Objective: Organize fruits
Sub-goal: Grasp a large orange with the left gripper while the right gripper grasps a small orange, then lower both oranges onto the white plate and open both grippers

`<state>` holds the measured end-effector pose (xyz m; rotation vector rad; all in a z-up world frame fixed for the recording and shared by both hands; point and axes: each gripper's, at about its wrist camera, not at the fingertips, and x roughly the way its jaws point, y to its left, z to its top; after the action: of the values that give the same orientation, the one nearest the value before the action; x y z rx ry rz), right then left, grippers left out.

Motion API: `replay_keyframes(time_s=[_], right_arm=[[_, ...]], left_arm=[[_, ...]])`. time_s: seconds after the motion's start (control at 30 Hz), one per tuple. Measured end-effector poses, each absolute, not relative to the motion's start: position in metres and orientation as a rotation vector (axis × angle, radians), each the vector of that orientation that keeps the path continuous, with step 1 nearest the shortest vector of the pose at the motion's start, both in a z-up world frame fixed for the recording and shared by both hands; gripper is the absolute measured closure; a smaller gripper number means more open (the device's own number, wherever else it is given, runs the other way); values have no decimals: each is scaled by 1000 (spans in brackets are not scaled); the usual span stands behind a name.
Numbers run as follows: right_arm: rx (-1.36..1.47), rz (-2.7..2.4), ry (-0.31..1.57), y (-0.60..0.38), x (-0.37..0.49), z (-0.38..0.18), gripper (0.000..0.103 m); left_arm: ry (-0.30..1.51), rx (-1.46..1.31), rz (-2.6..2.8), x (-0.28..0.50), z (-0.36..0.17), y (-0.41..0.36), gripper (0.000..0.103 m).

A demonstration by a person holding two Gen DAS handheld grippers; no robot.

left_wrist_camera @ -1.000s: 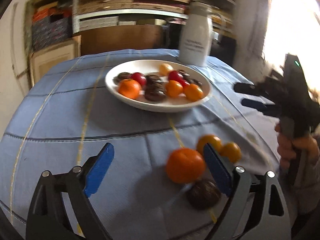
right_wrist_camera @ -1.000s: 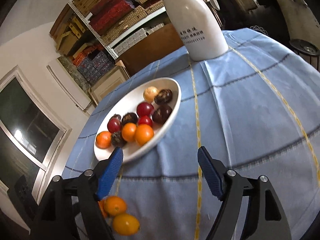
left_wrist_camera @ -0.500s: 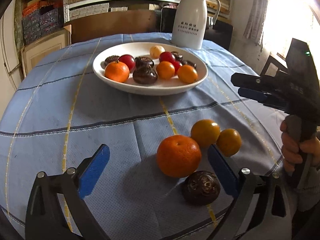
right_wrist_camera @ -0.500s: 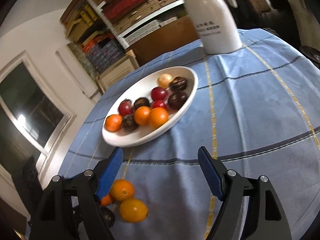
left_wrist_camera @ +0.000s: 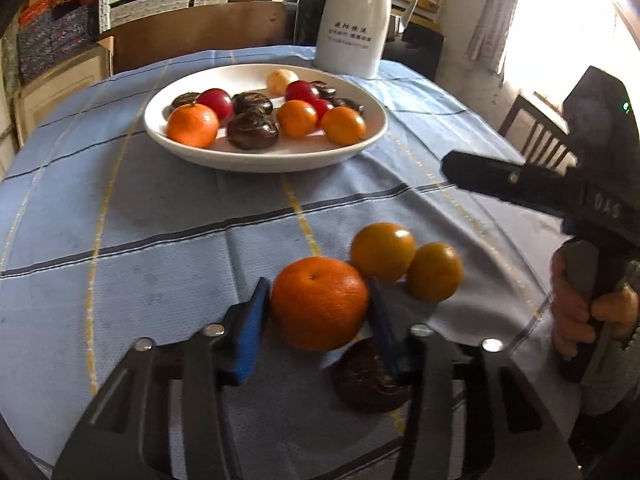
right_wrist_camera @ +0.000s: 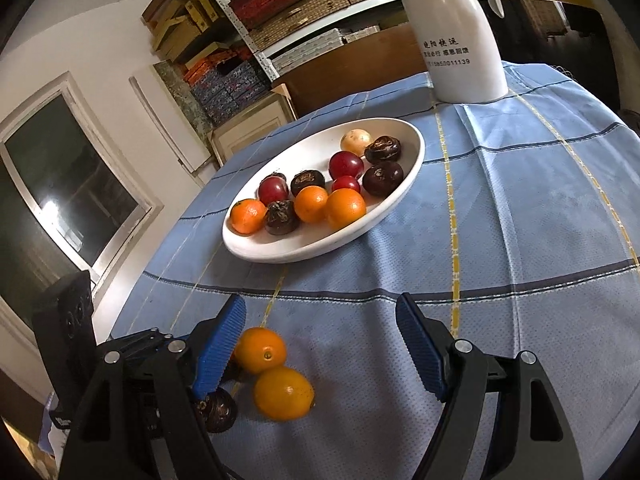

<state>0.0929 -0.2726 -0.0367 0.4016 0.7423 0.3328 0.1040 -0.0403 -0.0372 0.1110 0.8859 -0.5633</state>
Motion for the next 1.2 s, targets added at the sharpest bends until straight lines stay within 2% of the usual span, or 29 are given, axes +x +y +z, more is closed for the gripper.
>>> replay_keyframes(time_s=[0.13, 0.23, 0.4, 0.5, 0.67, 0.97, 1.2], right_arm=[[378, 368, 762, -267, 83, -39, 26], [286, 394, 803, -251, 72, -41, 32], [131, 408, 862, -224, 65, -43, 53], [80, 407, 898, -214, 67, -47, 61], [86, 405, 939, -211, 73, -54, 61], [293, 475, 943, -235, 85, -60, 64], [396, 460, 871, -255, 80, -54, 64]], left_arm=[[865, 55, -517, 107, -33, -27, 57], [838, 12, -428, 112, -29, -8, 57], [862, -16, -391, 119, -33, 1, 57], [869, 1, -394, 120, -33, -4, 57], [884, -2, -396, 122, -37, -3, 57], [903, -19, -419, 123, -40, -1, 57], [845, -17, -439, 114, -30, -3, 57]])
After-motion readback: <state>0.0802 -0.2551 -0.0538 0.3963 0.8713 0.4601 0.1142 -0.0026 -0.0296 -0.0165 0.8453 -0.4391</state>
